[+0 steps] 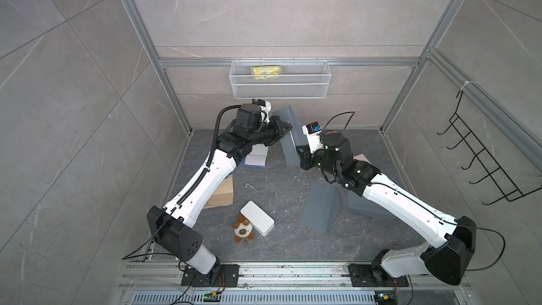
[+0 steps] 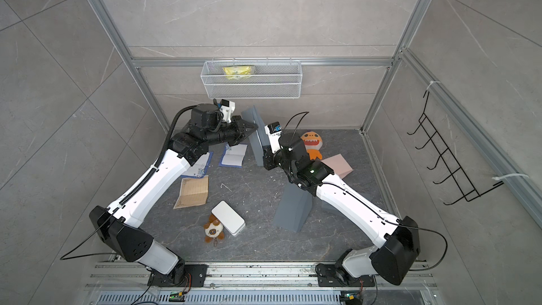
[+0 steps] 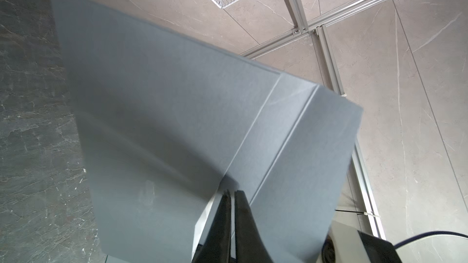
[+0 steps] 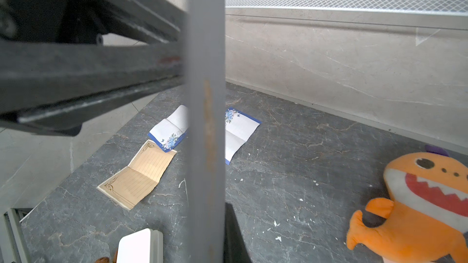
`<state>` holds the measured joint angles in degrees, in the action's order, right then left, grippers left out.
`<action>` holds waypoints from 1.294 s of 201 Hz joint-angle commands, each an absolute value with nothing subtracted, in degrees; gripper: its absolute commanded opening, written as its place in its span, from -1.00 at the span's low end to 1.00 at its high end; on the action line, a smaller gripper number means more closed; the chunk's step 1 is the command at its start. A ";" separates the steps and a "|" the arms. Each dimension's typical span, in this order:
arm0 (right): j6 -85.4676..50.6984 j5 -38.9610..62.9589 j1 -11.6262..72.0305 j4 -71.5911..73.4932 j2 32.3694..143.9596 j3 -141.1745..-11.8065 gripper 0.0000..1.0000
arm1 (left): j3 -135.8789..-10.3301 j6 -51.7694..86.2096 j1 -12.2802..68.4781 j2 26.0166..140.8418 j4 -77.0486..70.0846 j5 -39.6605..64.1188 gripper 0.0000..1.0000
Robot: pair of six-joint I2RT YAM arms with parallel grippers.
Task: Take the letter paper out of the envelope
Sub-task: Take out the letter paper from the envelope.
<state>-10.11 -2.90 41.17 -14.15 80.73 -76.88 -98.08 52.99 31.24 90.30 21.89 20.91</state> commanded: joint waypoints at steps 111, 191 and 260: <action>-8.85 -3.15 45.65 -28.08 84.10 -86.72 -1.00 | -104.66 43.87 31.16 92.76 28.83 15.34 -0.88; -9.85 -6.70 47.02 -31.93 85.65 -89.04 -1.00 | -107.73 42.31 31.29 94.76 33.02 13.52 -0.86; -9.67 -8.23 46.04 -35.60 88.02 -92.82 -1.00 | -101.91 48.67 33.93 90.09 30.07 16.20 -0.71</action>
<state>-9.45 -7.99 46.46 -34.28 87.55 -90.59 -102.96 46.09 32.56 93.32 31.77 13.82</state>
